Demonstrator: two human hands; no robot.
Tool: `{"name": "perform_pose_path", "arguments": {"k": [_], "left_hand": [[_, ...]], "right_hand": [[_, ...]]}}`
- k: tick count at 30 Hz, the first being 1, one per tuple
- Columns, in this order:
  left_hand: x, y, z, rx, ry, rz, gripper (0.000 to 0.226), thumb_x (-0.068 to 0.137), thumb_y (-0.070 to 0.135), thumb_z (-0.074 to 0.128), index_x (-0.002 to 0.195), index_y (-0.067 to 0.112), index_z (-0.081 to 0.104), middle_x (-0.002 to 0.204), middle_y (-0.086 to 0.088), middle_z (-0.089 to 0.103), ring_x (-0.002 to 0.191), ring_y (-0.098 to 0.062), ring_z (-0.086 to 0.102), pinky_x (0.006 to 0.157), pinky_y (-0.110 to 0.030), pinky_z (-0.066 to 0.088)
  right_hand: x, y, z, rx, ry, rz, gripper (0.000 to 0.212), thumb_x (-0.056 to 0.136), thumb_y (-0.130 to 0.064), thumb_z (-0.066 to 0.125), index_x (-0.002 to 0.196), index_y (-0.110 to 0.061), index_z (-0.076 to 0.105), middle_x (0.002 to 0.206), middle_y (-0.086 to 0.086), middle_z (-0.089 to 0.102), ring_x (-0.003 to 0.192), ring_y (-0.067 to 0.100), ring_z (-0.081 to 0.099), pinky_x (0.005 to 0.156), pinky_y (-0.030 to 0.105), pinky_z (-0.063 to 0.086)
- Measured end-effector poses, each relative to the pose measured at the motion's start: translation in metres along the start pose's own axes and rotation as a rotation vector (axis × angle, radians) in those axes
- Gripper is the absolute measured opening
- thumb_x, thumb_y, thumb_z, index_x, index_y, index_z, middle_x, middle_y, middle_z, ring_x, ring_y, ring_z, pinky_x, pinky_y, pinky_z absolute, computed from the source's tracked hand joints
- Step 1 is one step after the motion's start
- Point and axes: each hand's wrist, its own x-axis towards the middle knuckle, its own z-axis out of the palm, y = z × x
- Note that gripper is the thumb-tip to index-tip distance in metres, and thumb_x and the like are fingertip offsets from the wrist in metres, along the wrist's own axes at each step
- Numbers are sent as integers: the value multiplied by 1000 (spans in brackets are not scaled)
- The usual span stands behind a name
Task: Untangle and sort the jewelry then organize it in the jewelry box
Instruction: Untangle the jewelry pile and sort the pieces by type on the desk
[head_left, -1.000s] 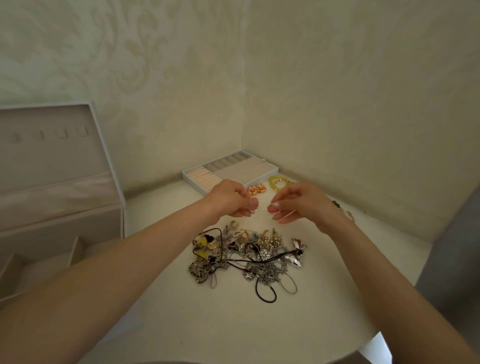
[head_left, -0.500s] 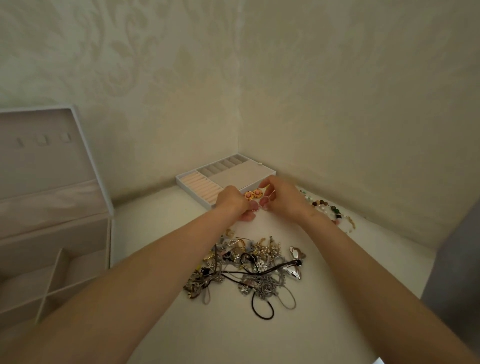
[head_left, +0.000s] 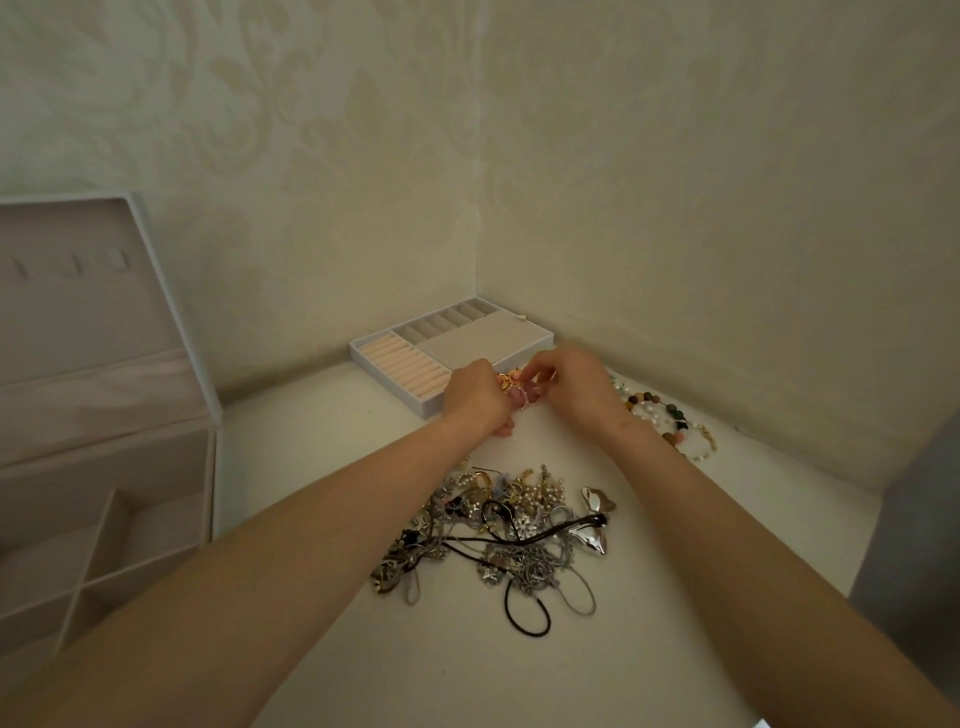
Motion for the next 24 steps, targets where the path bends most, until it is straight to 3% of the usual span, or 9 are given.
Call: {"name": "perform_pose_path", "arguments": {"k": [5,9,13,16,18,21,24], "left_hand": [[3,-3,1,45,10,46,15,88,15,62,94,9,50,67,-10,65,44,-14,60,43,-25,52],[1,1,-1,47,-24,27,18,87,15,65,96,7,53,71,-13,65,47,-16,61,50,-30,57],[-10,8,-15,121,-121,-1,15,88,11,63,96,2,54,70,-15,63,63,-27,65,68,-42,59],[-25,9,-30,264,-242,6,18,88,11,64,100,1,56,72,-12,63,68,-25,64,67,-36,57],[-37,9,-43,395,-326,84,24,87,17,66,104,1,59,87,-11,65,76,-20,61,67,-28,53],[-54,7,-67,589,-384,250,28,85,26,68,108,10,61,99,0,59,92,-15,55,81,-27,45],[-64,1,-90,599,-434,276,27,84,24,69,108,16,59,110,-2,61,103,-17,57,94,-34,47]], "right_hand": [[-6,-1,-3,85,9,-54,26,79,9,56,91,-5,74,80,9,68,74,18,61,74,32,50],[-7,-3,-5,86,23,-54,27,79,9,57,94,-5,75,85,7,65,77,16,56,75,31,46],[-12,-7,-12,136,77,0,25,81,7,60,96,-7,74,95,8,68,80,13,54,78,30,46],[-20,-12,-21,93,-50,7,16,84,-5,67,94,-15,74,89,-1,66,73,6,52,70,23,40],[-33,-17,-29,89,-152,3,14,81,-11,73,93,-19,74,79,-11,61,67,-1,48,66,21,36],[-57,-27,-45,123,-303,-14,14,78,-15,77,90,-20,73,73,-10,58,67,0,49,65,20,37],[-75,-30,-54,71,-410,-22,15,78,-19,77,89,-26,69,78,-7,60,72,4,54,64,17,37]]}}
